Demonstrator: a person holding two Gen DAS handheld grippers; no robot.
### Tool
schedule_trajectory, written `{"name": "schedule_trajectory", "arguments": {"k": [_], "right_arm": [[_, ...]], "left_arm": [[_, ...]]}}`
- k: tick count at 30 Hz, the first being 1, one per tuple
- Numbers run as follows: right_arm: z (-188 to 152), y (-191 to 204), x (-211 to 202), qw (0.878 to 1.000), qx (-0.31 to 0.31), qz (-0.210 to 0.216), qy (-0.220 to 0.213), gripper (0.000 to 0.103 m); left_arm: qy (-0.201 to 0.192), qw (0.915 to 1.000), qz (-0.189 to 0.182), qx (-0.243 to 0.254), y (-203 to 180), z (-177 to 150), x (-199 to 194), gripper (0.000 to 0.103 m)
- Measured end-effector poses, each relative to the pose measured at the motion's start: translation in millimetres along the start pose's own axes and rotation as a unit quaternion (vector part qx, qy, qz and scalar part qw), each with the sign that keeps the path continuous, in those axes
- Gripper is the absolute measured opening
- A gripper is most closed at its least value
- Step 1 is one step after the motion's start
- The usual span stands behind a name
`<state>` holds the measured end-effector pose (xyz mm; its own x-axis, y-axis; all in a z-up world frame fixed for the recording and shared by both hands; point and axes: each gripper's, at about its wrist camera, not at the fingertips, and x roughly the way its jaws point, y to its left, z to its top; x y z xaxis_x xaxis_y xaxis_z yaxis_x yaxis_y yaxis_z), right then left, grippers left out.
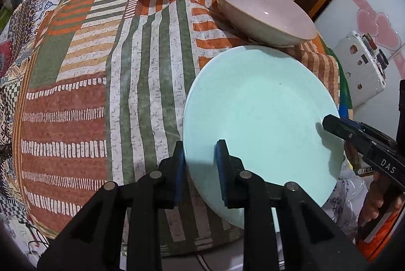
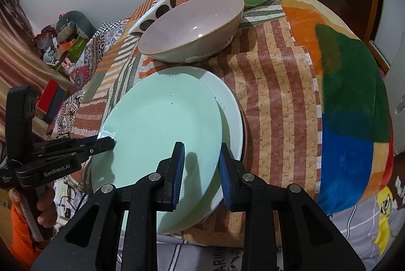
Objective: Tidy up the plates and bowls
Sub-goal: 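Lower the mint green plate onto the white plate, open both grippers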
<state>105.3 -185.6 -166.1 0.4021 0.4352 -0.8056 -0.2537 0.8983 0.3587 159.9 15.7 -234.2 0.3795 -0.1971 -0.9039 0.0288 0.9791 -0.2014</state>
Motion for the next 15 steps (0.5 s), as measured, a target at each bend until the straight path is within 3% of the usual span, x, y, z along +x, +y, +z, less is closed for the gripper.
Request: {"name": "schedule_trajectory", "arguments": {"k": [7,15], "right_arm": [[7.8,-2.7,2.1,1.0,0.006,-0.001,-0.007,0.025],[7.2,-0.5,-2.0,1.0,-0.006,-0.009,-0.004,0.025]], "left_arm": [[-0.007,0.9997,0.018,0.015,-8.4,3.5,4.6,0.032],[-0.001,0.9998,0.013,0.017,-4.5,1.3,2.6,0.035]]}}
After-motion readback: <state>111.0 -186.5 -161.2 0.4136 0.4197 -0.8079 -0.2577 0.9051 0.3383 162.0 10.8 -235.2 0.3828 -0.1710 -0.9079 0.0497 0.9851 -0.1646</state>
